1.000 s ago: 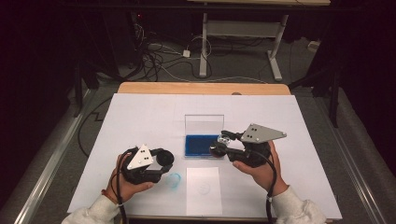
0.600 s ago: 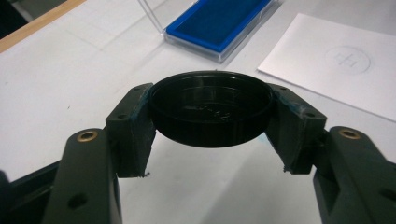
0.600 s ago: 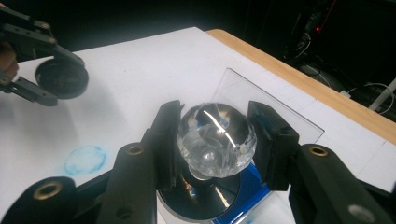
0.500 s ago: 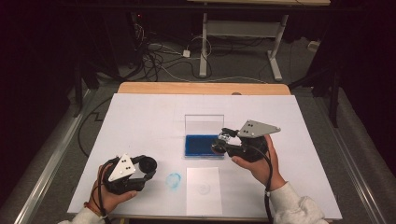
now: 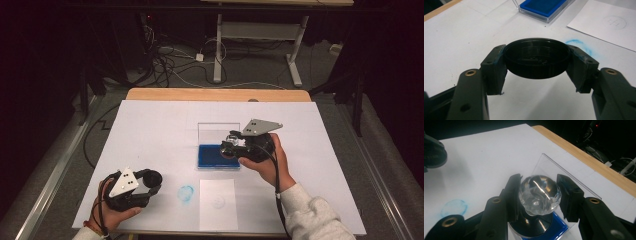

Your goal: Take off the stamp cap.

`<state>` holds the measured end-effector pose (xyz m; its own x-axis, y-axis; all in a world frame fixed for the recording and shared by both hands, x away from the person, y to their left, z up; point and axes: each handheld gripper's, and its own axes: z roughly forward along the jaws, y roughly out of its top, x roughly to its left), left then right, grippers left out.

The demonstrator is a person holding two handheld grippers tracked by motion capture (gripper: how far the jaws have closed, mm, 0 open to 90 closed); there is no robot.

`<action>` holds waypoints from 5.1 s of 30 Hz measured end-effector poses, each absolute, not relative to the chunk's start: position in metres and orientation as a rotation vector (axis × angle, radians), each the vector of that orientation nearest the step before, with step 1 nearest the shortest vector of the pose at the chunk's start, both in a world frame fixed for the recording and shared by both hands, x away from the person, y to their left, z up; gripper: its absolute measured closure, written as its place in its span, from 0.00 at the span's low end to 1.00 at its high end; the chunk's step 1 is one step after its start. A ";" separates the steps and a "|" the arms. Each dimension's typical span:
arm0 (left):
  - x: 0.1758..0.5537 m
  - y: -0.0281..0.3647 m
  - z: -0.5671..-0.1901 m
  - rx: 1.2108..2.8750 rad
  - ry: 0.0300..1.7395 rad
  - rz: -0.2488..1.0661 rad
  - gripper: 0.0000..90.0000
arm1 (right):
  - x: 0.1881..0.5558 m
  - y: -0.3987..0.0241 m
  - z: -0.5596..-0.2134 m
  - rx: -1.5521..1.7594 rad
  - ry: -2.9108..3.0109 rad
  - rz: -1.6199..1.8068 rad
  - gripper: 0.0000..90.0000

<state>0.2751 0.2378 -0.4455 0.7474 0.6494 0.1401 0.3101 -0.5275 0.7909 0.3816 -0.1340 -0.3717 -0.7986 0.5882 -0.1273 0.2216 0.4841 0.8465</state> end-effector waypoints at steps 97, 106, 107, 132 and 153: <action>0.278 0.234 -0.452 2.180 0.748 0.496 0.41 | 0.410 -0.061 -0.433 0.611 2.491 0.958 0.64; 0.279 0.235 -0.452 2.176 0.748 0.488 0.41 | 0.417 -0.064 -0.430 0.649 2.504 0.983 0.64; 0.279 0.235 -0.453 2.176 0.749 0.488 0.41 | 0.417 -0.064 -0.430 0.652 2.505 0.981 0.64; 0.280 0.235 -0.453 2.177 0.757 0.479 0.41 | 0.408 -0.105 -0.367 0.675 2.351 1.088 0.64; 0.281 0.235 -0.454 2.192 0.753 0.476 0.41 | 0.414 -0.111 -0.424 0.754 2.450 0.983 0.64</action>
<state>0.2806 0.2348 -0.4538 0.7572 0.6460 0.0965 0.3643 -0.5403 0.7585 0.4144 -0.1108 -0.4243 -0.7775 0.6094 -0.1552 0.3332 0.6086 0.7201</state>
